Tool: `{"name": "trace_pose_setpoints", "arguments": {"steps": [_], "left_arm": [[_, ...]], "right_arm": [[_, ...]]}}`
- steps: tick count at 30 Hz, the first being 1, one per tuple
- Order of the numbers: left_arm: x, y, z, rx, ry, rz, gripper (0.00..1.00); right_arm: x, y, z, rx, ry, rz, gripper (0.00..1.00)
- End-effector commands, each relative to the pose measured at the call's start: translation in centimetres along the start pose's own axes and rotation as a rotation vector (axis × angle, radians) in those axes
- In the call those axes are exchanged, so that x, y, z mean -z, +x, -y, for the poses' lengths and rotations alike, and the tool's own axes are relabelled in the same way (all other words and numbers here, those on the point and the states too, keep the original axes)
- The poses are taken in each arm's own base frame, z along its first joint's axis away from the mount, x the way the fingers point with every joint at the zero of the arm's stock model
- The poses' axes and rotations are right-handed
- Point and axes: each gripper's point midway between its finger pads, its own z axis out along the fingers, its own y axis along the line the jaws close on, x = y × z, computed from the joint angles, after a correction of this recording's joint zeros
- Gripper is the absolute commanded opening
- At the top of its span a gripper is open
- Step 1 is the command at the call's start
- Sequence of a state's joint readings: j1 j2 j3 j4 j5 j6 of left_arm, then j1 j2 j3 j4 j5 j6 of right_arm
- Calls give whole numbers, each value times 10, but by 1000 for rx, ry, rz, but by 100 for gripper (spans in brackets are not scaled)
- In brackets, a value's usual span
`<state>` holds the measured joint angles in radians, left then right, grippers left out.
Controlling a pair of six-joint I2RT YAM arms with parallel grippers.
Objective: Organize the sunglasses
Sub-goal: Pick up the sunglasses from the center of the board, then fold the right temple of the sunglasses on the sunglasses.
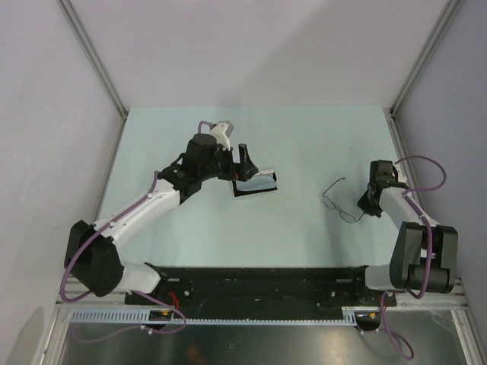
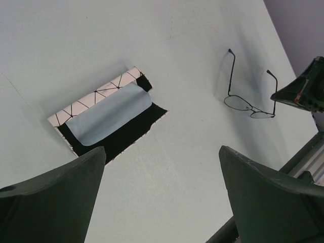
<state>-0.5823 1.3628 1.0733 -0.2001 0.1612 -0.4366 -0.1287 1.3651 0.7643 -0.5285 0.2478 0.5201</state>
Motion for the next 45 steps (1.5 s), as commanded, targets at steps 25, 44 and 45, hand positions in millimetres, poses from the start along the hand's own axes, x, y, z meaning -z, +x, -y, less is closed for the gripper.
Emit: {"name": "trace_pose_setpoints", "arguments": {"steps": [25, 44, 45], "left_arm": [[38, -130, 59, -78, 321, 189, 100], [139, -156, 127, -350, 769, 199, 88], [144, -154, 130, -360, 794, 190, 88]], "right_arm": [[221, -131, -206, 295, -992, 582, 0], [388, -100, -212, 574, -1521, 776, 0], [394, -99, -210, 581, -1537, 785, 0]]}}
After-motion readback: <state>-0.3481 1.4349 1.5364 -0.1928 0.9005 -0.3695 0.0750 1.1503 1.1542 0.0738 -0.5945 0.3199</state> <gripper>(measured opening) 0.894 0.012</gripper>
